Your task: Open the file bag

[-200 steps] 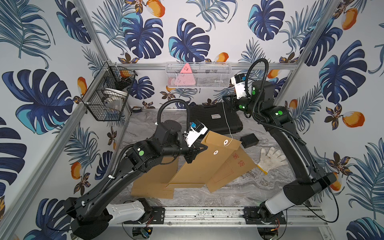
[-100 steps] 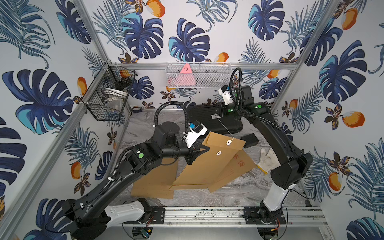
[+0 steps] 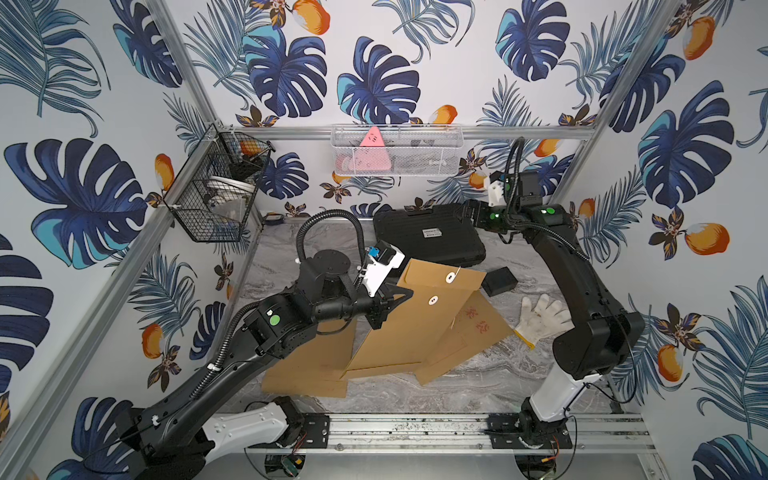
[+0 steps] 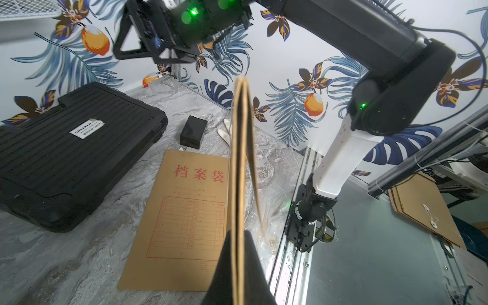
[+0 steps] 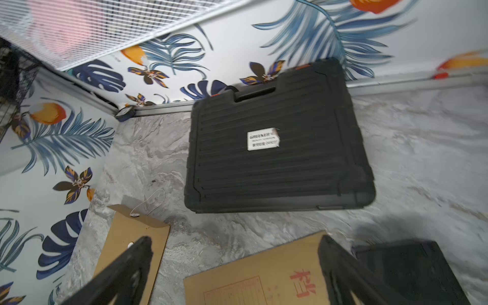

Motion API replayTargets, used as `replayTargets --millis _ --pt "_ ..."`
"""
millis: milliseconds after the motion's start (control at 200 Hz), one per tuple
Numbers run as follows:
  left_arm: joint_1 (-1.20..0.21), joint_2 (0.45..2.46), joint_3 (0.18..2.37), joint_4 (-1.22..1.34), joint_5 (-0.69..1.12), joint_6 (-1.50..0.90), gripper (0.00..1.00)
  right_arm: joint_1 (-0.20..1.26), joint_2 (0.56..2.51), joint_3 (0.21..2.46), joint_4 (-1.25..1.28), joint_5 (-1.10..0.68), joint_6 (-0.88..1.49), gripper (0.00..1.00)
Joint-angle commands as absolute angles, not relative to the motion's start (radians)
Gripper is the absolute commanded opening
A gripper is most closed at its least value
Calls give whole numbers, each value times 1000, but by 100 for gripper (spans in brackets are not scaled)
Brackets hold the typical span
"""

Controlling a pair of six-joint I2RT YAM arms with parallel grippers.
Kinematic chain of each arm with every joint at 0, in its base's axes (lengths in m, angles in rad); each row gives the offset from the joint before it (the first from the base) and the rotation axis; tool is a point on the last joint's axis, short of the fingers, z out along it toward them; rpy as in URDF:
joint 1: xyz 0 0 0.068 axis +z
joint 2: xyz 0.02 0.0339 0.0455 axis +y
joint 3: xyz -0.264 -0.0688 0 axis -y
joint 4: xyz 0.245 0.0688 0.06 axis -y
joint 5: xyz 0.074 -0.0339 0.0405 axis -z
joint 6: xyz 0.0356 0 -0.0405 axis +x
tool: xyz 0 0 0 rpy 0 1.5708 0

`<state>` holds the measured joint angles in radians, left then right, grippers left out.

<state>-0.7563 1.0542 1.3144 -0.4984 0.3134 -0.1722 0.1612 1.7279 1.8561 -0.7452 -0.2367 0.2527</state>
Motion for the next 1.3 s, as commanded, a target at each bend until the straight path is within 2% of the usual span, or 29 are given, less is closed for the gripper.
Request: replayTargets --millis 0,250,560,711,926,1036,1296 --pt "-748 1042 1317 -402 233 -204 0 108 1652 1760 -667 -261 338 100" --pt "-673 1111 1399 -328 229 -229 0 51 1369 1438 -373 -302 474 100" --pt "-477 1268 1522 -198 464 -319 0 49 1144 1194 -185 -476 479 100" --pt "-384 1340 1603 -130 616 -377 0 48 1153 1182 -88 -620 482 100" --pt "-345 1402 1758 -183 768 -337 0 48 1217 1250 143 -873 594 100" --pt "-344 1411 1811 -210 844 -321 0 49 1232 1256 296 -934 700 100" --pt "-344 1348 1783 -180 937 -338 0 49 1271 1258 653 -1059 969 100"
